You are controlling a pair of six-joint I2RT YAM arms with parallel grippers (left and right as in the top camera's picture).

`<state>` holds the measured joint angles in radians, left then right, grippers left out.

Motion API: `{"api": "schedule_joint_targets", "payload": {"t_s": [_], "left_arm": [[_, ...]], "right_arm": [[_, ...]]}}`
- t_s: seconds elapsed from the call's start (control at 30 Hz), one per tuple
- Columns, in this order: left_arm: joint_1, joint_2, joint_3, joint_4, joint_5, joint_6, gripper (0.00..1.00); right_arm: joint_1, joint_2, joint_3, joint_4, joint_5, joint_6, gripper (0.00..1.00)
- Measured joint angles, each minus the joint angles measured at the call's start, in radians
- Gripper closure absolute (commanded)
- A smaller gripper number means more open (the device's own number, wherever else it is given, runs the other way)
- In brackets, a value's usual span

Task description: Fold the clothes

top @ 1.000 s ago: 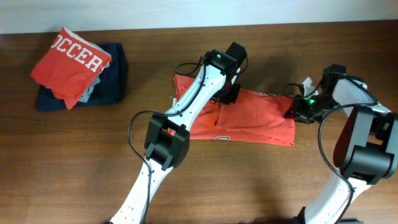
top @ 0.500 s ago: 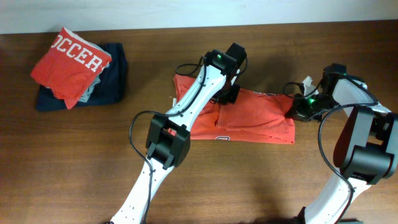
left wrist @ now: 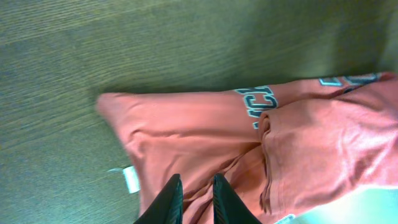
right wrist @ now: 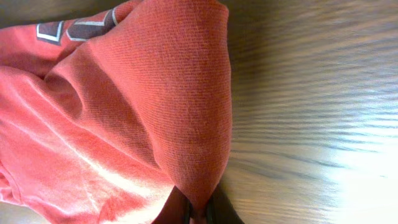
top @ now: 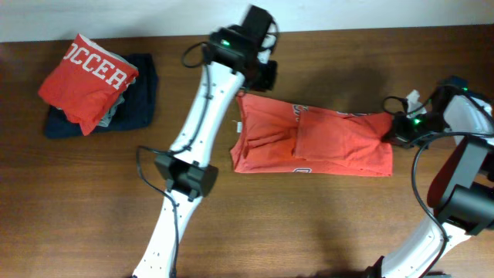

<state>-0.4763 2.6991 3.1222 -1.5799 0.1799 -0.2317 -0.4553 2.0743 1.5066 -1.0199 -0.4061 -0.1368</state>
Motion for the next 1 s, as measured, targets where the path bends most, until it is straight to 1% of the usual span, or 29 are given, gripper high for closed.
{"api": "schedule_joint_targets", "payload": {"t_s": [0.03,0.13,0.2,0.37,0.67,0.87,1.0], "left_arm": [[0.016,-0.003,0.0,0.0,0.026,0.0,0.99],[0.046,-0.006,0.0,-0.002,0.102,0.0,0.99],[0.043,-0.006,-0.003,-0.003,0.143,0.0,0.99],[-0.04,-0.006,-0.035,0.006,0.223,0.0,0.99],[-0.219,-0.006,-0.127,0.073,0.259,0.0,0.99],[-0.258,-0.007,-0.254,0.157,0.259,0.0,1.0],[-0.264,-0.009,-0.375,0.255,0.259,-0.001,1.0]], "right_arm": [[-0.013,0.0,0.004,-0.006,0.002,-0.006,0.96],[-0.043,0.0,0.027,-0.044,0.008,-0.019,0.96],[-0.06,0.001,0.071,-0.096,0.014,-0.024,0.96],[-0.061,0.001,0.178,-0.161,0.02,-0.028,0.96],[-0.06,0.001,0.219,-0.187,0.019,0.005,0.96],[-0.06,0.001,0.244,-0.22,0.011,0.033,0.96],[-0.054,0.001,0.27,-0.249,0.011,0.036,0.96]]}}
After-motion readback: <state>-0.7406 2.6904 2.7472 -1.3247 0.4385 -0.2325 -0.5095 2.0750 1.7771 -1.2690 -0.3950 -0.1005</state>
